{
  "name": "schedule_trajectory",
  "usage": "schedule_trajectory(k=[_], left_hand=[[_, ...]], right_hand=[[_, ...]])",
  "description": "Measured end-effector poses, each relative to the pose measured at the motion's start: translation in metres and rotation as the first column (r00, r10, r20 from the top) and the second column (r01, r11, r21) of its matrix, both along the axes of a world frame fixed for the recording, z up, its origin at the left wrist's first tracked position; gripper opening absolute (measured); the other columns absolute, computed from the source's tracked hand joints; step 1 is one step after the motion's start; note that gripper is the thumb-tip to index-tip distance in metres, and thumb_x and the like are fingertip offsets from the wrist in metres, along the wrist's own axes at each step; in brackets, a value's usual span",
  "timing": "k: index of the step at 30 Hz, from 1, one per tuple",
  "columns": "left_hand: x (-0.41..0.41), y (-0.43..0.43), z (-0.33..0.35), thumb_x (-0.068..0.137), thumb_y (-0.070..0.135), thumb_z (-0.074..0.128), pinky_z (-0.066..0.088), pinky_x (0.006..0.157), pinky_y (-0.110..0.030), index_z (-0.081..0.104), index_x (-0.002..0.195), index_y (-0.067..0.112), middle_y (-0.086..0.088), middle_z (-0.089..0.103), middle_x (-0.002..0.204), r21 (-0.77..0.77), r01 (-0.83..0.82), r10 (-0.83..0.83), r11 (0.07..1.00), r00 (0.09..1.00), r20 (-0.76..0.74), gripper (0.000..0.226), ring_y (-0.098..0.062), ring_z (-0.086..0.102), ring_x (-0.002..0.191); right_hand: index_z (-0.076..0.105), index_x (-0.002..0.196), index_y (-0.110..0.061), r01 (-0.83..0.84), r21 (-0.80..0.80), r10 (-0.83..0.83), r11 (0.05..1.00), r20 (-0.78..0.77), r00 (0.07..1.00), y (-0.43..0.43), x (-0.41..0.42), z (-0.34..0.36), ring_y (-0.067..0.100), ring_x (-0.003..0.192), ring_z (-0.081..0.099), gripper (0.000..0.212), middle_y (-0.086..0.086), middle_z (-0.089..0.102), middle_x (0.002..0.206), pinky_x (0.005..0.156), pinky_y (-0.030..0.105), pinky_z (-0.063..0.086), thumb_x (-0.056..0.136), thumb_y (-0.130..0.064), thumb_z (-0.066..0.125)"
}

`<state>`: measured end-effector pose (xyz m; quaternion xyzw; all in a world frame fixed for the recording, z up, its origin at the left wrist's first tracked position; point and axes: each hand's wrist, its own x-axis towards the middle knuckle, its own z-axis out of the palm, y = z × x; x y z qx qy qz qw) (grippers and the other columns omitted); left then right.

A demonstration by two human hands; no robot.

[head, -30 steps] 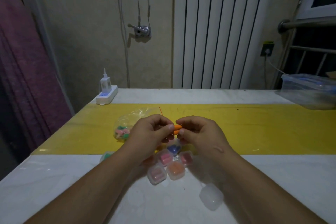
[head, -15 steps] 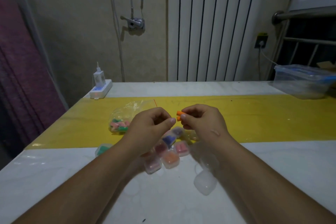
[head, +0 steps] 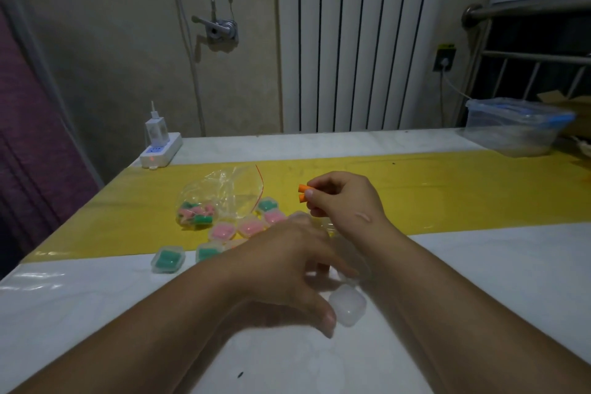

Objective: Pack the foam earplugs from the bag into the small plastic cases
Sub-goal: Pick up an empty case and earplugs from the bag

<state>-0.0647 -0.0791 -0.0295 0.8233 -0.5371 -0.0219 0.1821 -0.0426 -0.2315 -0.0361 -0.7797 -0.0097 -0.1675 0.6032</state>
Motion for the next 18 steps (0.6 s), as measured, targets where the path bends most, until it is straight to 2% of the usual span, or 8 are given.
schedule_trajectory(k=[3, 6, 8, 10, 12, 15, 18], left_hand=[[-0.003, -0.002, -0.001, 0.063, 0.054, 0.082, 0.033, 0.083, -0.015, 0.07, 0.113, 0.035, 0.032, 0.05, 0.086, 0.014, 0.005, -0.005, 1.0, 1.0, 0.025, 0.055, 0.002, 0.044, 0.088], [-0.002, -0.002, -0.001, 0.065, 0.053, 0.082, 0.039, 0.084, -0.021, 0.069, 0.106, 0.035, 0.024, 0.055, 0.093, 0.022, -0.029, 0.03, 0.999, 1.0, -0.01, 0.047, -0.001, 0.046, 0.094], [0.001, 0.002, 0.002, 0.064, 0.051, 0.082, 0.045, 0.081, -0.024, 0.066, 0.099, 0.037, 0.018, 0.056, 0.095, -0.033, -0.096, 0.093, 0.995, 0.992, -0.085, 0.041, -0.003, 0.05, 0.093], [0.005, 0.013, 0.007, 0.062, 0.043, 0.085, 0.047, 0.073, -0.021, 0.064, 0.09, 0.039, 0.017, 0.059, 0.09, -0.135, -0.212, 0.186, 0.968, 0.965, -0.185, 0.035, -0.004, 0.055, 0.083], [0.011, 0.024, 0.011, 0.06, 0.036, 0.087, 0.051, 0.068, -0.023, 0.064, 0.086, 0.035, 0.016, 0.064, 0.086, -0.251, -0.314, 0.243, 0.916, 0.93, -0.276, 0.035, -0.008, 0.06, 0.075], [0.018, 0.04, 0.012, 0.061, 0.018, 0.09, 0.053, 0.067, -0.031, 0.065, 0.088, 0.02, 0.002, 0.067, 0.082, -0.394, -0.455, 0.302, 0.798, 0.869, -0.392, 0.037, -0.014, 0.063, 0.073], [0.021, 0.046, 0.014, 0.065, 0.001, 0.086, 0.056, 0.07, -0.029, 0.069, 0.1, 0.018, -0.002, 0.068, 0.088, -0.496, -0.567, 0.338, 0.657, 0.81, -0.479, 0.042, -0.007, 0.063, 0.073]], right_hand=[[0.069, 0.08, -0.02, -0.008, 0.005, 0.008, 1.0, 0.0, 1.0, 0.001, -0.001, 0.001, 0.022, 0.07, 0.071, 0.014, 0.002, 0.075, 0.076, 0.076, 0.044, 0.061, 0.086, -0.008, 0.071], [0.069, 0.079, -0.021, -0.012, 0.007, 0.012, 1.0, 0.008, 1.0, 0.0, -0.002, 0.001, 0.026, 0.072, 0.071, 0.015, 0.002, 0.075, 0.077, 0.077, 0.046, 0.061, 0.086, -0.008, 0.071], [0.069, 0.078, -0.022, -0.011, 0.014, 0.011, 1.0, 0.015, 1.0, -0.001, -0.003, 0.001, 0.029, 0.076, 0.072, 0.015, 0.001, 0.076, 0.075, 0.077, 0.046, 0.06, 0.086, -0.009, 0.071], [0.069, 0.079, -0.019, -0.007, 0.03, 0.006, 1.0, 0.023, 1.0, -0.002, -0.002, 0.001, 0.027, 0.074, 0.071, 0.012, 0.001, 0.075, 0.074, 0.076, 0.045, 0.061, 0.085, -0.009, 0.072], [0.068, 0.078, -0.018, -0.009, 0.028, 0.009, 1.0, 0.026, 1.0, -0.001, -0.001, 0.002, 0.022, 0.07, 0.069, 0.012, 0.001, 0.075, 0.072, 0.072, 0.041, 0.061, 0.085, -0.009, 0.072], [0.064, 0.079, -0.018, -0.039, 0.02, 0.039, 0.999, 0.016, 0.999, 0.004, -0.002, 0.002, 0.013, 0.063, 0.067, 0.016, -0.001, 0.072, 0.069, 0.057, 0.028, 0.054, 0.087, -0.005, 0.069], [0.062, 0.083, -0.017, -0.072, 0.002, 0.072, 0.997, 0.02, 0.997, 0.007, -0.004, 0.001, 0.012, 0.06, 0.068, 0.016, -0.001, 0.068, 0.069, 0.055, 0.027, 0.055, 0.09, -0.003, 0.065]])
